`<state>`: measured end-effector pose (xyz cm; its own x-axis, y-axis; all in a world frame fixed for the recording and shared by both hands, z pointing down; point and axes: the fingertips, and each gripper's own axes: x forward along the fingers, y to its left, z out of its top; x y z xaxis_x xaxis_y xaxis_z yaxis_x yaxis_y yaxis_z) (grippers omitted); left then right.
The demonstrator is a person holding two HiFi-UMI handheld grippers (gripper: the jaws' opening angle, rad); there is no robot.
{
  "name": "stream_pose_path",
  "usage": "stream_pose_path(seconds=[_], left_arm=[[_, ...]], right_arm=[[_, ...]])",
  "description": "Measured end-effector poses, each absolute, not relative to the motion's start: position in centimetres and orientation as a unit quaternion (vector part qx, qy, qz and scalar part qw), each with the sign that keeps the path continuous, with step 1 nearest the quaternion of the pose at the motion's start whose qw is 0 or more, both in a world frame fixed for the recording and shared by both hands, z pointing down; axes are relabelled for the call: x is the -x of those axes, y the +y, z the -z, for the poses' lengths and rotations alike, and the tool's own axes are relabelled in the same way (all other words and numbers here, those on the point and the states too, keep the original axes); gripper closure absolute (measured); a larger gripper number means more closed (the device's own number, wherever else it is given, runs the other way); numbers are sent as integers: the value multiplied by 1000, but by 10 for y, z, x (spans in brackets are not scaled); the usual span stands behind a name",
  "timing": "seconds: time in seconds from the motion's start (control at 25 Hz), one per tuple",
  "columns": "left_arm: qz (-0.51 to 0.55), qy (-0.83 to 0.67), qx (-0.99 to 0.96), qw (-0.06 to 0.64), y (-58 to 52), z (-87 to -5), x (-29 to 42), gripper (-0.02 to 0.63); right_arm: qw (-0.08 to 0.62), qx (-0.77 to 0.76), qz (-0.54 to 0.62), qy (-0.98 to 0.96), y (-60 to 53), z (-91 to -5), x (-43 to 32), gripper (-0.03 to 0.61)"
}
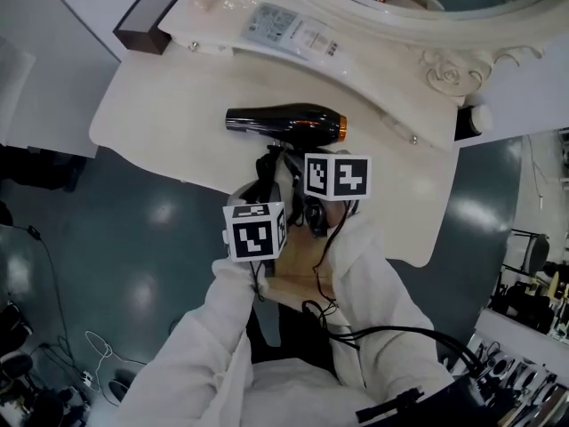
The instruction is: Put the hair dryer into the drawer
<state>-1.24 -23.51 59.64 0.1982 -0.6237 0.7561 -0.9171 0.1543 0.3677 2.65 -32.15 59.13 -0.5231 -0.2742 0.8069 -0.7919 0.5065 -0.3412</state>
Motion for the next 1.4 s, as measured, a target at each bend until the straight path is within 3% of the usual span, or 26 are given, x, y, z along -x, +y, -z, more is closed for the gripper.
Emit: stream_pose_path(seconds=[0.16,0.6,1.0,1.4], left_arm=[[-160,-602,-637,454,-235,-596,14,517],[-166,-564,-687,427,-229,-570,11,520],[-222,-441,-801,340,-206,-522,-41,520],[-280,-298,-865,290,-96,-517,-125,520]], right_arm=[[332,-352,-390,-783,-322,-593,-23,345],[245,-410,-410,-777,-309,-565,-43,350],[119,-558,-431,-699,-256,-516,-129,350],[40,-666,-434,-606,-113,-504,-219,350]])
